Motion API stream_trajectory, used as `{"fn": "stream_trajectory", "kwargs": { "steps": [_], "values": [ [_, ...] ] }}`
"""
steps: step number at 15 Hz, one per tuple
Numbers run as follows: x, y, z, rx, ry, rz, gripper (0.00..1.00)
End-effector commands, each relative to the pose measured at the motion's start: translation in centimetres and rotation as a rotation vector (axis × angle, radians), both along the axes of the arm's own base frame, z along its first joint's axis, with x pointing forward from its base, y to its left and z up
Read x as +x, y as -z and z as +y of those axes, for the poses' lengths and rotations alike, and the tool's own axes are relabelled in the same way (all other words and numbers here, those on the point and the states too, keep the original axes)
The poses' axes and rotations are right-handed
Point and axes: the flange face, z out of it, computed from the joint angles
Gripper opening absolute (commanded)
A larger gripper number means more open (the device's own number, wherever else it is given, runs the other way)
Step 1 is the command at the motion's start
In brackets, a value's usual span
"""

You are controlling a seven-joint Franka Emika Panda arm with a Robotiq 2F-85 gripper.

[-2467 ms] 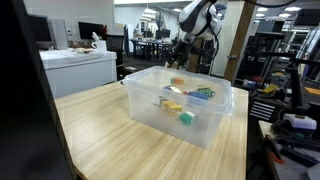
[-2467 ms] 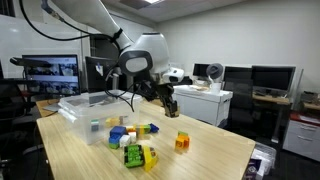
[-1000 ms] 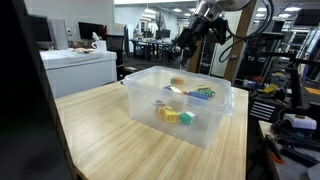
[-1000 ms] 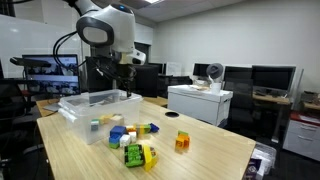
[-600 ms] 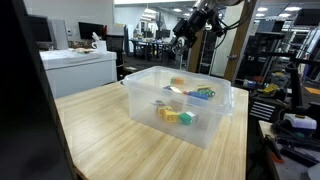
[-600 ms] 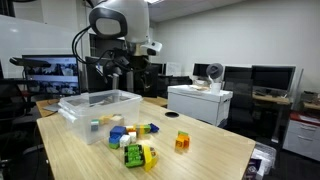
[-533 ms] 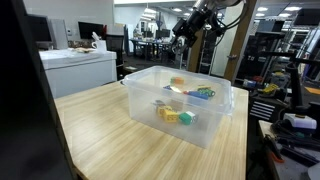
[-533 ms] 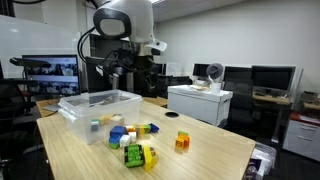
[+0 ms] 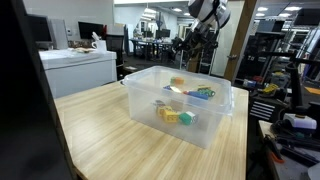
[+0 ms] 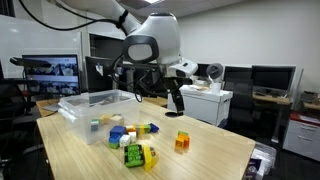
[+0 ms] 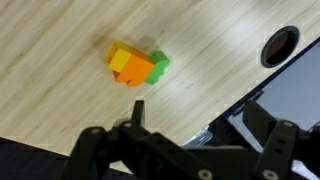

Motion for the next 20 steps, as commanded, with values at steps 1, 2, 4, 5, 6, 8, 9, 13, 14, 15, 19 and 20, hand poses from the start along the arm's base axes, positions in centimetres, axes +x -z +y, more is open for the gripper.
{"fn": "stream_trajectory", "kwargs": {
  "steps": [1,2,4,5,6,8,9,13,14,15,19,20],
  "values": [
    [0.9,3.6,-2.6,-0.016,0.18,0.08,1.0],
    [1.0,4.6,-3.0,-0.018,0.225,0.115,1.0],
    [1.0,6.6,-3.7,-0.015,0.307,0.191,1.0],
    [1.0,7.5,-3.9,-0.018,0.338,0.222,1.0],
    [1.1,8.2,-4.1,-0.02,0.359,0.245,1.0],
    [1.3,9.4,-4.0,-0.011,0.38,0.285,1.0],
    [1.5,9.9,-3.9,-0.003,0.379,0.297,1.0],
    [2.5,9.6,-3.7,0.007,0.368,0.296,1.0],
    [2.8,8.9,-3.6,0.003,0.364,0.28,1.0],
    [3.0,8.2,-3.6,0.002,0.36,0.265,1.0],
    [3.9,6.1,-3.8,-0.004,0.344,0.224,1.0],
    [4.0,6.2,-3.7,0.0,0.339,0.231,1.0]
  ]
}}
